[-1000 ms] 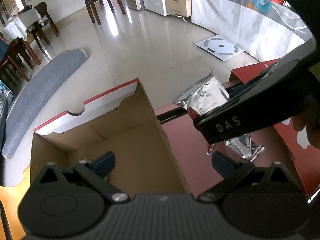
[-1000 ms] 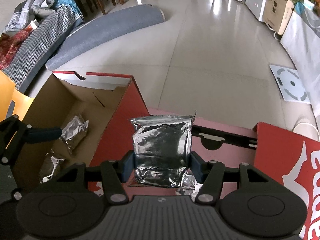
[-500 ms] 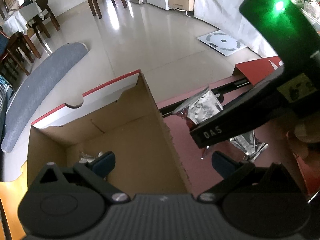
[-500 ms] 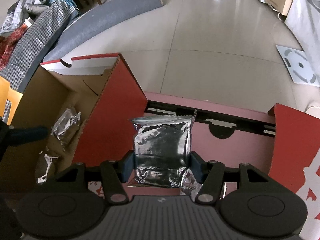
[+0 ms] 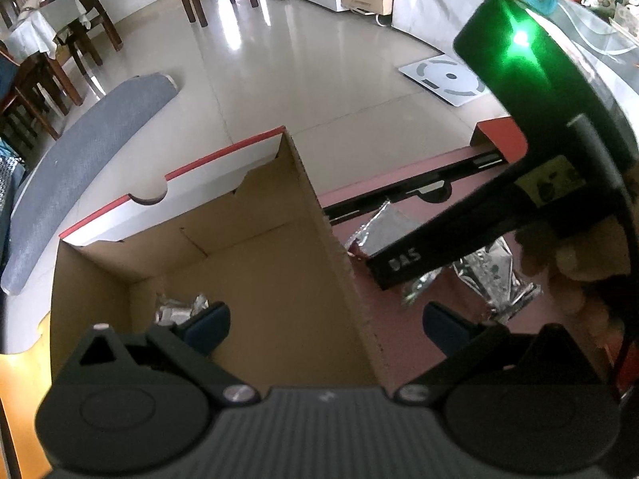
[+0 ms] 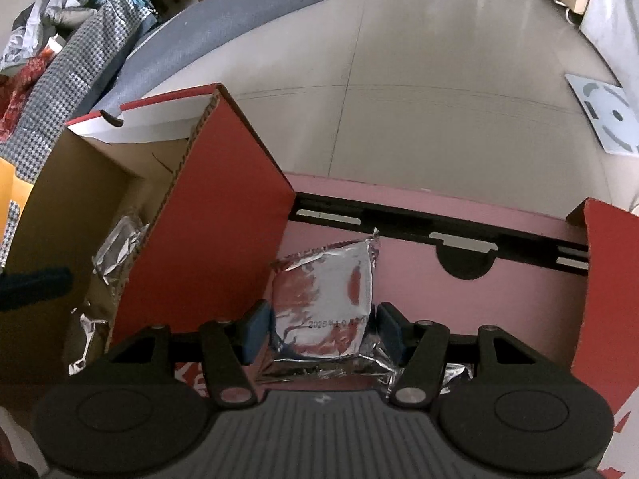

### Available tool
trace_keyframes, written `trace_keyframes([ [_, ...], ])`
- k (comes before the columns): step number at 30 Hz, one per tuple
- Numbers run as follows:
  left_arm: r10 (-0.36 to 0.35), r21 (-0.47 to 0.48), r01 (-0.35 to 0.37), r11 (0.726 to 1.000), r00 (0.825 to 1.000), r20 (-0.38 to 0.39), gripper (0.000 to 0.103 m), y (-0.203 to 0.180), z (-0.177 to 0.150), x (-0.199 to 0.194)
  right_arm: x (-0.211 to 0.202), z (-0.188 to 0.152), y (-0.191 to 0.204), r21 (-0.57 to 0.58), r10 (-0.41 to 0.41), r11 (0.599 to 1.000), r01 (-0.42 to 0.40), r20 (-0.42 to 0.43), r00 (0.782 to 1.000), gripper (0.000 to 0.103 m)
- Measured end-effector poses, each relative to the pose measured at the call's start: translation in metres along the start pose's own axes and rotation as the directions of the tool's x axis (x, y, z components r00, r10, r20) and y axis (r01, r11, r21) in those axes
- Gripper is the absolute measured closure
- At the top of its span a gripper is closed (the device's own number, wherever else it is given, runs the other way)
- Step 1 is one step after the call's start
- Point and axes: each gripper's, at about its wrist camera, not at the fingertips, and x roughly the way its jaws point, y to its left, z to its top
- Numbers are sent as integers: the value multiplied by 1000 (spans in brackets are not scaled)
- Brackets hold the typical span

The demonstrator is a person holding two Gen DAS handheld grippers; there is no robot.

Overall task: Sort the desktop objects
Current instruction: 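Carry the packet over the red lid and lower it with the right gripper, then open the right gripper to release the packet onto the red lid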

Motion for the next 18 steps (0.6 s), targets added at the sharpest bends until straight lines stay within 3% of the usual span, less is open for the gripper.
trace_keyframes([
  [4,1,-11,-1,1000,1000,2,0,3,0,-1,-7,-2,-9,39,-23,999,23,-14,1000,44],
  [11,1,-10,-1,1000,1000,5,0,4,-1,-3,-11,-10,-11,32,25,999,-24,-40,999,44],
  [18,5,-2,-5,1000,1000,3,0,4,-4,-2,-16,-14,-5,-3,-20,1000,20,-35,999,44],
])
